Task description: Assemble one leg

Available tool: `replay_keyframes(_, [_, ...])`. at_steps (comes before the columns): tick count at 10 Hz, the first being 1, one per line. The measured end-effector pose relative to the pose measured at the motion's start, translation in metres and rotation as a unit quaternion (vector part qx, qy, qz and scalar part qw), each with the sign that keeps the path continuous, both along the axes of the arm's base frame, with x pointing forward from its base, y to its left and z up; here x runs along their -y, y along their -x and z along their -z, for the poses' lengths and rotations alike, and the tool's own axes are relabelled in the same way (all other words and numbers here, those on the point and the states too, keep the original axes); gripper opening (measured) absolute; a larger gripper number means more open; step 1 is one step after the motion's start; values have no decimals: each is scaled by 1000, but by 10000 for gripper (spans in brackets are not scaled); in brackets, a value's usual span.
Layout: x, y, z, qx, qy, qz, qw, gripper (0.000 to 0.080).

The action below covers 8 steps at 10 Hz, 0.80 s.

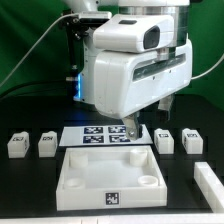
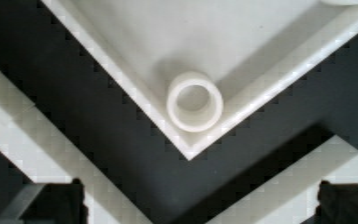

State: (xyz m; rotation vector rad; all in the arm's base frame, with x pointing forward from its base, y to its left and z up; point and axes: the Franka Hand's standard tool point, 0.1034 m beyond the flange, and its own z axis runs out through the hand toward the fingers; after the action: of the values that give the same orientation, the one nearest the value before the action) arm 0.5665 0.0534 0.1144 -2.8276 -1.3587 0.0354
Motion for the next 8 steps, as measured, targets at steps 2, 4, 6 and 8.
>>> replay_keyframes(2, [0,0,0,0,0,0,1000,650])
replay_keyframes(4, [0,0,0,0,0,0,1000,650])
replay_keyframes(6, [0,0,0,0,0,0,1000,650])
replay_keyframes(8, [0,1,0,1,0,-13,1000,650])
